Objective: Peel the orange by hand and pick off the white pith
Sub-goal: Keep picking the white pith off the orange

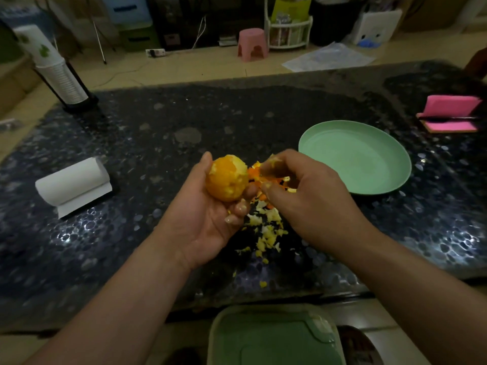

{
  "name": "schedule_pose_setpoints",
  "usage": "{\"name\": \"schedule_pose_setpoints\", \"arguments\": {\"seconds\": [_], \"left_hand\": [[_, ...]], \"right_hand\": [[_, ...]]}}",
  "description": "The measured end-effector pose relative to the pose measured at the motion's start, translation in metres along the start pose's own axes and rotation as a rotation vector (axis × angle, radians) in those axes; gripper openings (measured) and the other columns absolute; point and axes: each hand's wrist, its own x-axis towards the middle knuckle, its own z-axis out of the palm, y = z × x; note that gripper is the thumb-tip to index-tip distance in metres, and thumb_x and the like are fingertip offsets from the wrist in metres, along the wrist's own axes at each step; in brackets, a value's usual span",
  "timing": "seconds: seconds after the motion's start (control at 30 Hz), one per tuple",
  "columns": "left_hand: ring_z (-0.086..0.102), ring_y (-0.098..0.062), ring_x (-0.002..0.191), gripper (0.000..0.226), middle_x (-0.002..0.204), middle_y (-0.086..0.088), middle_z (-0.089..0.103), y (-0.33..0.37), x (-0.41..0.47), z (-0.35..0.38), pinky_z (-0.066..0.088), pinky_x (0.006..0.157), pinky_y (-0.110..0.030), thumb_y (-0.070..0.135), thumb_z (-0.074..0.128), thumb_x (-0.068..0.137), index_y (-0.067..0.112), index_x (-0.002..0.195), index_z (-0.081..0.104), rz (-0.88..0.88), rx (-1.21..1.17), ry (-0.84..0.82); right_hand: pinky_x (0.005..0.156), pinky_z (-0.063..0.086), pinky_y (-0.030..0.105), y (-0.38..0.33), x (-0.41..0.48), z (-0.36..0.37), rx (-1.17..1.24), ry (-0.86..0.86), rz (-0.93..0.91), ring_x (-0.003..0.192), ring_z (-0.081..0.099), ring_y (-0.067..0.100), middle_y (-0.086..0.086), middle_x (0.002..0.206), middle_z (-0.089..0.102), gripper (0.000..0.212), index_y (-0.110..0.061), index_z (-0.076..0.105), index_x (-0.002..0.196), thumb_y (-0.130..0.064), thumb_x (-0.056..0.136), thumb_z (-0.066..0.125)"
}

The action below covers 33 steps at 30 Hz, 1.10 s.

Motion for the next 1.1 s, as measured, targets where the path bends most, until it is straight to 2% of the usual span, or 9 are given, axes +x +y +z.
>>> {"name": "schedule_pose_setpoints", "arguments": {"seconds": [0.1,0.27,0.4,0.5,0.6,0.67,0.83,0.93,1.1], "left_hand": [[0.05,-0.015,0.056,0.067,0.09,-0.014,0.069,-0.002,0.0,0.0,0.034,0.04,-0.017,0.068,0.043,0.102,0.01,0.102,0.077,-0.001,0.043,0.002],[0.052,-0.015,0.061,0.054,0.098,-0.015,0.067,-0.004,-0.002,0.007,0.042,0.041,-0.018,0.054,0.05,0.104,0.007,0.126,0.064,0.017,0.057,-0.001],[0.055,-0.017,0.064,0.064,0.108,-0.017,0.063,-0.007,-0.002,0.007,0.044,0.045,-0.021,0.049,0.055,0.103,0.004,0.148,0.049,0.062,0.113,0.02],[0.055,-0.017,0.065,0.051,0.105,-0.016,0.062,-0.008,-0.001,0.007,0.044,0.048,-0.023,0.048,0.055,0.104,0.007,0.134,0.059,0.096,0.164,0.015],[0.057,-0.017,0.069,0.04,0.104,-0.014,0.063,-0.01,-0.001,0.007,0.044,0.057,-0.028,0.047,0.054,0.105,0.011,0.118,0.066,0.144,0.229,0.017],[0.056,-0.017,0.07,0.042,0.103,-0.015,0.063,-0.012,0.0,0.007,0.043,0.057,-0.029,0.046,0.052,0.106,0.008,0.12,0.065,0.173,0.27,0.019],[0.055,-0.017,0.069,0.04,0.103,-0.016,0.062,-0.016,0.002,0.008,0.041,0.052,-0.027,0.045,0.051,0.107,0.009,0.119,0.064,0.188,0.27,0.027],[0.055,-0.017,0.068,0.04,0.102,-0.015,0.062,-0.016,0.001,0.007,0.042,0.051,-0.026,0.046,0.052,0.107,0.01,0.119,0.064,0.172,0.257,0.016],[0.055,-0.017,0.067,0.041,0.107,-0.015,0.063,-0.011,-0.003,0.004,0.043,0.049,-0.024,0.047,0.054,0.105,0.01,0.121,0.063,0.143,0.198,-0.016]], "right_hand": [[0.076,0.053,0.017,-0.005,-0.002,-0.003,0.073,-0.006,-0.022,0.092,0.068,0.003,-0.016,0.096,0.073,0.014,-0.033,0.071,0.108,-0.029,0.096,0.073],[0.071,0.05,0.013,-0.003,-0.005,-0.001,0.047,-0.011,-0.053,0.086,0.067,0.001,-0.017,0.091,0.073,0.01,-0.031,0.075,0.104,-0.031,0.094,0.077],[0.069,0.046,0.01,-0.001,-0.007,-0.005,-0.029,0.011,-0.079,0.08,0.065,-0.001,-0.017,0.085,0.071,0.009,-0.028,0.077,0.102,-0.033,0.095,0.077],[0.069,0.048,0.012,0.0,-0.008,-0.004,-0.132,0.046,-0.123,0.077,0.064,-0.002,-0.016,0.087,0.072,0.012,-0.027,0.078,0.102,-0.036,0.095,0.076],[0.068,0.056,0.033,0.0,-0.009,0.0,-0.199,0.076,-0.162,0.072,0.064,0.006,-0.01,0.085,0.072,0.011,-0.024,0.077,0.098,-0.034,0.096,0.074],[0.063,0.053,0.036,-0.002,-0.009,0.001,-0.251,0.089,-0.187,0.068,0.06,0.009,-0.008,0.08,0.068,0.01,-0.022,0.073,0.092,-0.031,0.095,0.072],[0.057,0.046,0.036,-0.005,-0.01,0.005,-0.291,0.139,-0.206,0.062,0.052,0.013,-0.007,0.07,0.057,0.019,-0.019,0.061,0.079,-0.026,0.094,0.07],[0.055,0.037,0.024,-0.007,-0.01,0.006,-0.288,0.145,-0.208,0.06,0.048,0.009,-0.01,0.067,0.051,0.023,-0.022,0.055,0.076,-0.023,0.093,0.07],[0.059,0.045,0.021,-0.005,-0.009,-0.001,-0.17,0.085,-0.184,0.067,0.059,0.01,-0.01,0.073,0.062,0.006,-0.019,0.07,0.09,-0.022,0.094,0.073]]}}
